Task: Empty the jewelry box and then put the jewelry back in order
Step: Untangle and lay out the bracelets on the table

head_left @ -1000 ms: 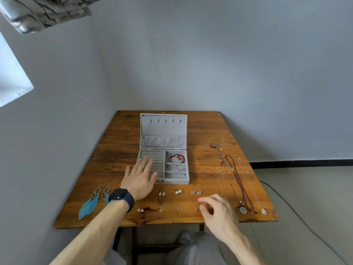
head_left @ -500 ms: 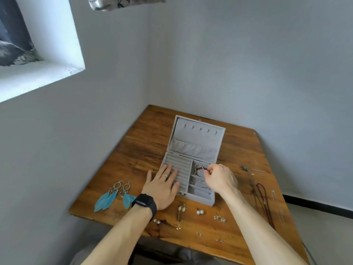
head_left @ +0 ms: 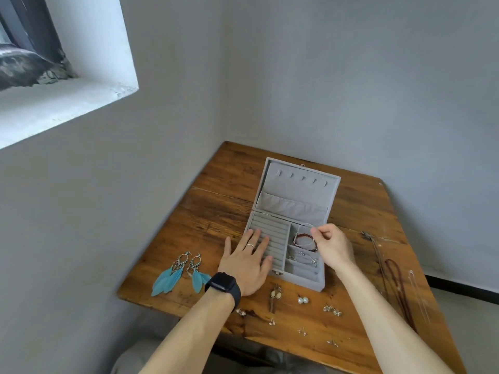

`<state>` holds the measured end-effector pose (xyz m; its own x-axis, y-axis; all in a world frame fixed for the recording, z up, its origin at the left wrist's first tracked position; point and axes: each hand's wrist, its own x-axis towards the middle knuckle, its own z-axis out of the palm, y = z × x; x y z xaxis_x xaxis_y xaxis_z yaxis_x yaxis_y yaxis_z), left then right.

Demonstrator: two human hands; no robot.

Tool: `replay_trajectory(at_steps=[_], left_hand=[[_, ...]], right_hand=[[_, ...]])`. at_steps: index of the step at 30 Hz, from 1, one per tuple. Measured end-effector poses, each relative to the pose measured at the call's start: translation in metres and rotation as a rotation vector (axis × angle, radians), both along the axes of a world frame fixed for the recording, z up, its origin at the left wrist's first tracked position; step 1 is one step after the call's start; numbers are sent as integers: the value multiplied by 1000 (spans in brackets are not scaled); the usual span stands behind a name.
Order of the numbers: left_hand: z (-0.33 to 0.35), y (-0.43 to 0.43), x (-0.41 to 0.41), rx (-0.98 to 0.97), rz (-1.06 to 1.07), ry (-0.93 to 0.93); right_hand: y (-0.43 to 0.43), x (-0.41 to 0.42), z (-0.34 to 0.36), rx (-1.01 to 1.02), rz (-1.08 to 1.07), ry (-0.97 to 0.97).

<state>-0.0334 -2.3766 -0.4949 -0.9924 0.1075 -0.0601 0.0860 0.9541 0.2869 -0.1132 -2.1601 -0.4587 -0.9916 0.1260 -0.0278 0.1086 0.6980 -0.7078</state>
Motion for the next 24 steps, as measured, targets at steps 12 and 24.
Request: replay_trajectory(at_steps=[12, 24], left_hand=[[30, 6, -19, -177, -63, 196], [60, 69, -87, -545, -350, 208]], right_hand=[[68, 98, -29, -744, -295, 17], [67, 114, -48, -604, -232, 32]])
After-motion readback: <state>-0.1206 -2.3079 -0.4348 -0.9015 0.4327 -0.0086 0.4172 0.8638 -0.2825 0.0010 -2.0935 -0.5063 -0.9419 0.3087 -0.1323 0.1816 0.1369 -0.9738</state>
